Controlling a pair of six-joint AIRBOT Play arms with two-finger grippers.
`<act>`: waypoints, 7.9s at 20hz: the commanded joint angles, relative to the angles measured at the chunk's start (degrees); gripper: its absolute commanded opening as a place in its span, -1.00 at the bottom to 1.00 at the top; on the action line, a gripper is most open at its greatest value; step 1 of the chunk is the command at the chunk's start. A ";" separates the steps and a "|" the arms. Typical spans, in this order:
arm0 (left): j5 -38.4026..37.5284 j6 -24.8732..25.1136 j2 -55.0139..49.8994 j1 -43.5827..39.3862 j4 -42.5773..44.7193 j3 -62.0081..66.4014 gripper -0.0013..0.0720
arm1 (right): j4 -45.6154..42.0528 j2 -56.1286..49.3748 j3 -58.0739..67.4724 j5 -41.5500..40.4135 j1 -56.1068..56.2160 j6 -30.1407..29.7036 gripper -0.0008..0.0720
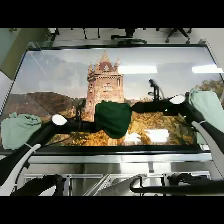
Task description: Fold the shirts.
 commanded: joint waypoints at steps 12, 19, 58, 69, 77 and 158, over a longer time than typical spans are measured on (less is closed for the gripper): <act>-13.57 -7.34 28.85 12.50 5.57 36.74 -0.93 | -4.81 33.31 23.37 5.29 -4.83 -2.78 -0.93; -16.52 -9.66 11.39 12.48 17.64 36.81 -0.93 | -11.41 13.79 21.55 9.09 -4.44 0.39 -0.92; -13.51 -2.08 -24.72 5.81 8.50 28.37 -0.92 | 3.41 2.62 -14.86 -0.28 1.49 -3.89 -0.93; -26.21 -8.72 -5.57 7.04 31.89 39.01 -0.93 | -25.68 9.70 6.10 5.51 0.59 15.63 -0.92; -22.32 -9.55 -10.23 26.75 37.05 34.80 -0.92 | -27.21 5.73 6.10 -0.04 0.57 16.04 0.25; -33.24 -11.26 -27.17 33.86 19.32 59.47 0.65 | -22.77 -11.41 32.22 13.84 -28.72 11.74 0.08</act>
